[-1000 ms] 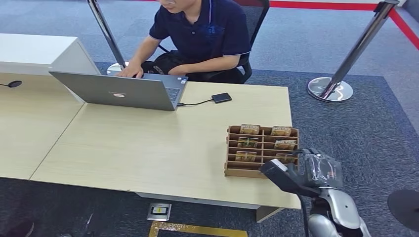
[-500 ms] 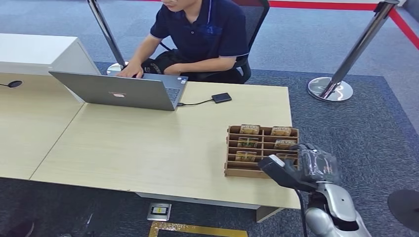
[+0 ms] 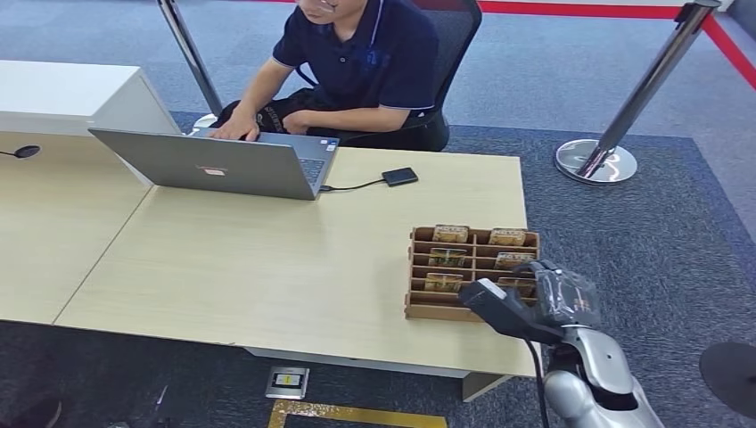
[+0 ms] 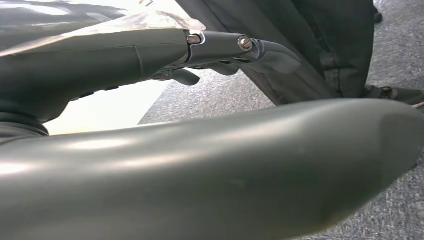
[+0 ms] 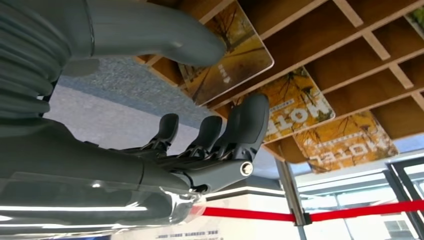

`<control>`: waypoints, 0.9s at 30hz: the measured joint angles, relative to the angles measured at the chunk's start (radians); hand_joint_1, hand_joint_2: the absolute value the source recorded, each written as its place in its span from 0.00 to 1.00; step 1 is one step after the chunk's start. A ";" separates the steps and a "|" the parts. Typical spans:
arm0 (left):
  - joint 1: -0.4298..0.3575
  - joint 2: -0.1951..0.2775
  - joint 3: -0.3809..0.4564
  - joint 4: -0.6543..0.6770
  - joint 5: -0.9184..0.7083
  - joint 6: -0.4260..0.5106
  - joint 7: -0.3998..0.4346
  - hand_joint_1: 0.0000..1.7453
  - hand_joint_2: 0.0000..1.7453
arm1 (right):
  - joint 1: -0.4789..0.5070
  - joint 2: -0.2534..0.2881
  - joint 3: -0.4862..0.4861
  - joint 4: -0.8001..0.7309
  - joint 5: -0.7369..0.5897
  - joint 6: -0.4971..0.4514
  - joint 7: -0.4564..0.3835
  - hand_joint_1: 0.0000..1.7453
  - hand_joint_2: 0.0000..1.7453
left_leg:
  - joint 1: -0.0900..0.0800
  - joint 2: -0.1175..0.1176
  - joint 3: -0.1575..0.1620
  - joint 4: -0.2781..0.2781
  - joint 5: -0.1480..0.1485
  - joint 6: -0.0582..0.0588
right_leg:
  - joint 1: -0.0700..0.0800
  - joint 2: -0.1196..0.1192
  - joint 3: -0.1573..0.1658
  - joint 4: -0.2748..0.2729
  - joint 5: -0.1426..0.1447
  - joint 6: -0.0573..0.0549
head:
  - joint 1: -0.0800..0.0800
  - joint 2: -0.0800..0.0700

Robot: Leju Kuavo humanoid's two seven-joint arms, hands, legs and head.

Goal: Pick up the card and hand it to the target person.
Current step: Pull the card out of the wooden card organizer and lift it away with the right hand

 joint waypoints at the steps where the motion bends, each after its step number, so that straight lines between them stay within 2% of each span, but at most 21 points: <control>1: 0.000 0.000 0.000 0.000 0.000 0.000 0.000 0.00 0.00 | -0.001 0.001 0.000 0.004 0.000 0.000 0.000 0.47 1.00 | 0.000 0.000 0.000 0.000 0.000 0.000 | 0.000 0.000 0.000 0.000 0.000 0.000 | 0.000 0.000; 11: 0.000 0.000 0.000 0.002 -0.003 0.000 0.003 0.00 0.00 | -0.011 0.011 0.002 0.030 0.005 -0.009 0.003 0.50 1.00 | 0.000 0.000 0.000 0.000 0.000 0.000 | 0.000 0.000 0.000 0.000 0.000 0.000 | 0.000 0.000; 19: 0.000 0.000 -0.001 0.002 -0.006 -0.002 0.005 0.00 0.00 | -0.011 0.013 0.011 0.034 0.019 -0.018 0.022 0.65 1.00 | 0.000 0.000 0.000 0.000 0.000 0.000 | 0.000 0.000 0.000 0.000 0.000 0.000 | 0.000 0.000; 27: 0.000 0.000 -0.001 0.002 -0.006 -0.002 0.005 0.00 0.00 | -0.004 0.005 0.017 0.030 0.027 -0.017 0.030 0.61 1.00 | 0.000 0.000 0.000 0.000 0.000 0.000 | 0.000 0.000 0.000 0.000 0.000 0.000 | 0.000 0.000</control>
